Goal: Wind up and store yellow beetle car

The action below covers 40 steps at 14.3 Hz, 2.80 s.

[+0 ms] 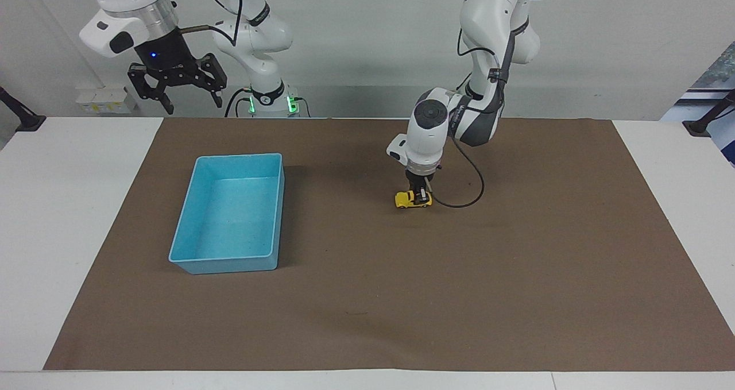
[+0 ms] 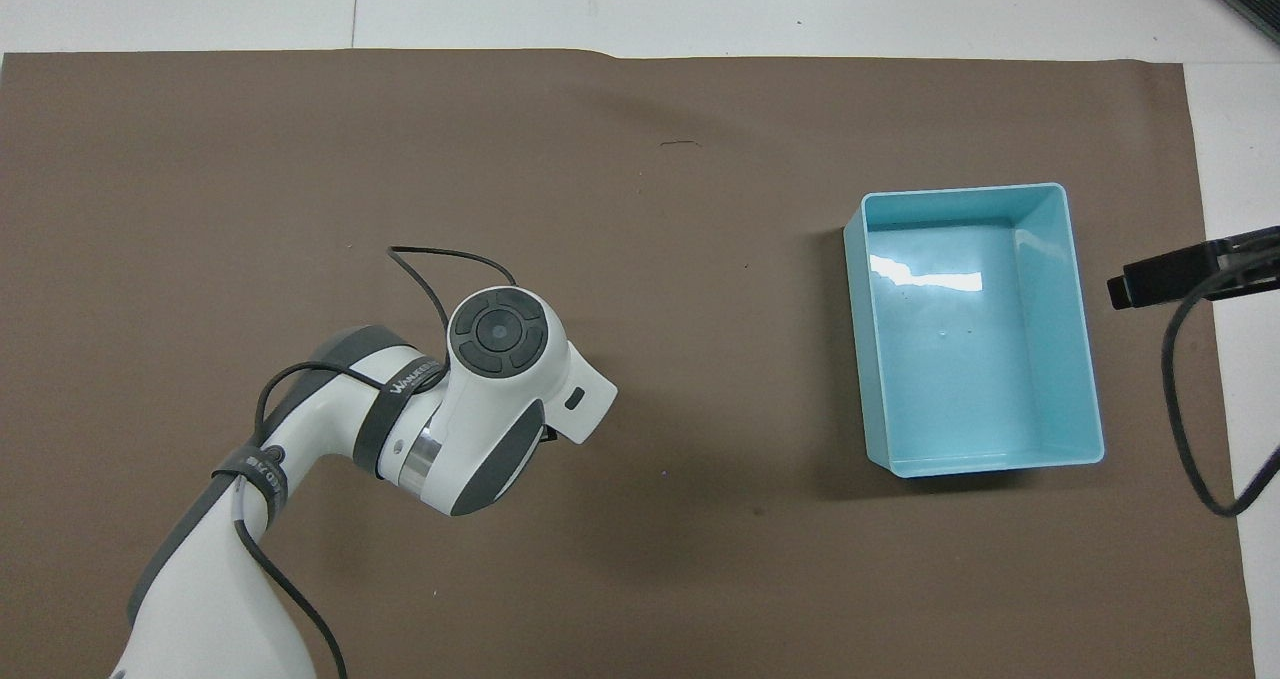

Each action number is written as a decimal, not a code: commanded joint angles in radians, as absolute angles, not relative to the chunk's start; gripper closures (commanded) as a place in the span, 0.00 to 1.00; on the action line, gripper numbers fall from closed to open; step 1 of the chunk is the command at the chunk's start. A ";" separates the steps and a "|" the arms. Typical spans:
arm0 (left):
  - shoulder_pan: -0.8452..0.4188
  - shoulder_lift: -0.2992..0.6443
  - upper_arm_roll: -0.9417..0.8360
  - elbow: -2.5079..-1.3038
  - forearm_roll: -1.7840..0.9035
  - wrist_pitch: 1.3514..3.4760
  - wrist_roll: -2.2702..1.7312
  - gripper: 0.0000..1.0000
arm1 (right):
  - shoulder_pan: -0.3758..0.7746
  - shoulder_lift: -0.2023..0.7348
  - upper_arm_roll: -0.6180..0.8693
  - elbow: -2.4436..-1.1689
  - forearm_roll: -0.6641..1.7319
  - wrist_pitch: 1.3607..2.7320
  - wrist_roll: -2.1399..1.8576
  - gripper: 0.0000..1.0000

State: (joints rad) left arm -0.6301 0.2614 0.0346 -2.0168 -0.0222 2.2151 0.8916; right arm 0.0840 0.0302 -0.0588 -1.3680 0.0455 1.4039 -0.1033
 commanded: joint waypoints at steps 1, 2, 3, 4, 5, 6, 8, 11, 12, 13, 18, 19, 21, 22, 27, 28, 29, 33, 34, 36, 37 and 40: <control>-0.572 0.256 0.038 -2.068 -0.002 2.227 0.952 1.00 | 0.077 0.011 -0.052 -1.388 0.046 1.396 -0.089 0.00; -0.557 0.241 0.038 -2.083 -0.002 2.229 0.977 1.00 | 0.077 0.011 -0.052 -1.388 0.046 1.396 -0.089 0.00; -0.543 0.232 0.038 -2.094 -0.002 2.229 0.992 1.00 | 0.077 0.011 -0.052 -1.388 0.046 1.396 -0.089 0.00; -0.532 0.230 0.038 -2.100 0.000 2.230 1.003 1.00 | 0.077 0.011 -0.052 -1.390 0.046 1.394 -0.089 0.00; -0.526 0.230 0.038 -2.103 0.000 2.230 1.018 1.00 | 0.077 0.011 -0.052 -1.388 0.046 1.397 -0.089 0.00; -0.511 0.230 0.040 -2.103 0.000 2.230 1.031 1.00 | 0.077 0.011 -0.052 -1.388 0.046 1.396 -0.090 0.00; -0.489 0.227 0.040 -2.115 0.000 2.230 1.078 1.00 | 0.075 0.011 -0.055 -1.390 0.045 1.396 -0.087 0.00; -0.436 0.197 0.040 -2.143 0.000 2.227 1.135 1.00 | 0.075 0.012 -0.060 -1.388 0.034 1.404 -0.095 0.00; -0.420 0.187 0.040 -2.151 0.000 2.224 1.144 1.00 | 0.075 0.012 -0.061 -1.390 0.034 1.404 -0.095 0.00; -0.407 0.187 0.038 -2.146 0.000 2.218 1.147 1.00 | 0.075 0.012 -0.061 -1.390 0.034 1.402 -0.091 0.00; -0.403 0.152 0.040 -2.054 -0.002 2.073 1.123 0.00 | 0.075 0.011 -0.061 -1.390 0.032 1.402 -0.089 0.00; -0.399 0.149 0.040 -2.028 -0.002 2.057 1.114 0.00 | 0.075 0.011 -0.061 -1.390 0.034 1.402 -0.089 0.00; -0.376 0.147 0.040 -1.993 -0.002 2.048 1.080 0.00 | 0.068 0.012 -0.061 -1.388 0.034 1.402 -0.090 0.00; -0.362 0.147 0.040 -1.976 -0.002 2.049 1.065 0.00 | 0.067 0.012 -0.061 -1.390 0.032 1.402 -0.091 0.00; -0.330 0.132 0.055 -1.881 -0.002 2.048 0.811 0.00 | 0.067 0.011 -0.058 -1.390 0.049 1.394 -0.103 0.00; -0.321 0.121 0.055 -1.872 -0.002 2.048 0.737 0.00 | 0.067 0.011 -0.055 -1.391 0.051 1.390 -0.126 0.00; -0.310 0.104 0.057 -1.868 -0.002 2.045 0.680 0.00 | 0.069 0.008 -0.054 -1.394 0.051 1.391 -0.153 0.00; -0.267 0.069 0.067 -1.849 -0.002 2.022 0.397 0.00 | 0.075 -0.063 -0.048 -1.509 0.052 1.408 -0.283 0.00; -0.247 0.064 0.067 -1.821 0.000 1.970 0.344 0.00 | 0.081 -0.075 -0.048 -1.528 0.051 1.407 -0.296 0.00; -0.194 0.064 0.066 -1.737 0.000 1.864 0.316 0.00 | 0.119 -0.115 -0.034 -1.580 0.052 1.408 -0.323 0.00; -0.177 0.064 0.066 -1.711 -0.002 1.847 0.290 0.00 | 0.145 -0.126 -0.034 -1.597 0.051 1.416 -0.362 0.00; -0.161 0.064 0.063 -1.669 -0.012 1.830 0.109 0.00 | 0.211 -0.146 -0.032 -1.661 0.046 1.451 -0.620 0.00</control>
State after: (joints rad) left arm -0.1681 0.0590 0.0784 -1.7039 -0.0178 1.8643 0.2123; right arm 0.1856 -0.1041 -0.0312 -1.5788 0.0486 1.4009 -0.4794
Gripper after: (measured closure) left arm 0.000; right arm 0.000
